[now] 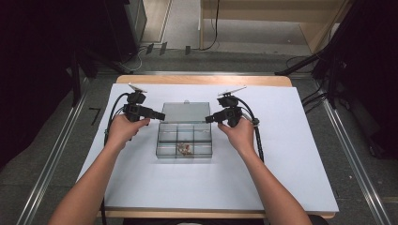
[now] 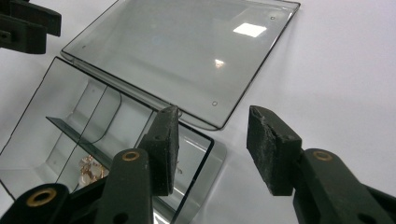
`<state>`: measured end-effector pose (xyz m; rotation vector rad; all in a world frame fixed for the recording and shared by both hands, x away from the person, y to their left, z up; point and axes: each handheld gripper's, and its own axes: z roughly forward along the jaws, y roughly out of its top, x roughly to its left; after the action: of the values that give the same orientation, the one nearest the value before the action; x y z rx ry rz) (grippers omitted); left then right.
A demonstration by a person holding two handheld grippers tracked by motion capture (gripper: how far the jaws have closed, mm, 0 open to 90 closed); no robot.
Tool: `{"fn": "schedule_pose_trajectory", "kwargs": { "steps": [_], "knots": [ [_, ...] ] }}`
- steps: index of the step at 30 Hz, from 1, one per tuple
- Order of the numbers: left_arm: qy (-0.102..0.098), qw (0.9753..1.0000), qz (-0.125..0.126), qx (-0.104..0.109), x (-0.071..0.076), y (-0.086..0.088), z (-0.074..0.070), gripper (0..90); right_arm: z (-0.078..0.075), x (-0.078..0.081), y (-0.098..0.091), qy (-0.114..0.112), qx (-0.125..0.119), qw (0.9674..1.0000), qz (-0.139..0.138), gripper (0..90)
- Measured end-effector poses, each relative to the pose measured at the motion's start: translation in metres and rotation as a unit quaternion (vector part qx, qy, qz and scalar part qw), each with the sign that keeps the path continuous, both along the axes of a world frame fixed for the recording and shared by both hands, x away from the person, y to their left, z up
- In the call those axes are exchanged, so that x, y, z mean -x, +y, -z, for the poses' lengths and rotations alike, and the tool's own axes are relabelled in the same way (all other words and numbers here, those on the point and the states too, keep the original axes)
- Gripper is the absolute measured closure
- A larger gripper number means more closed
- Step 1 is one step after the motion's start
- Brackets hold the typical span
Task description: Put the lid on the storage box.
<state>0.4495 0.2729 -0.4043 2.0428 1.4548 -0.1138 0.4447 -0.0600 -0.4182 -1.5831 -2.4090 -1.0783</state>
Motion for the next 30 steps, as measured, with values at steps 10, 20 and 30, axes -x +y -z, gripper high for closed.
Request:
{"fn": "schedule_pose_trajectory", "kwargs": {
  "steps": [10,20,30],
  "knots": [
    [0.006,1.0000,-0.003,0.000,-0.010,-0.004,0.002,52.8,-0.003,-0.016,0.008,0.018,0.013,0.9997,0.009,56.3],
    [0.020,0.9997,-0.013,-0.006,-0.020,-0.005,0.006,57.0,0.001,-0.030,0.014,0.037,0.024,0.9989,0.015,56.8],
    [0.034,0.9992,-0.020,-0.008,-0.027,-0.010,0.010,57.7,0.008,-0.038,0.022,0.058,0.030,0.9977,0.018,57.0]
  ]
}}
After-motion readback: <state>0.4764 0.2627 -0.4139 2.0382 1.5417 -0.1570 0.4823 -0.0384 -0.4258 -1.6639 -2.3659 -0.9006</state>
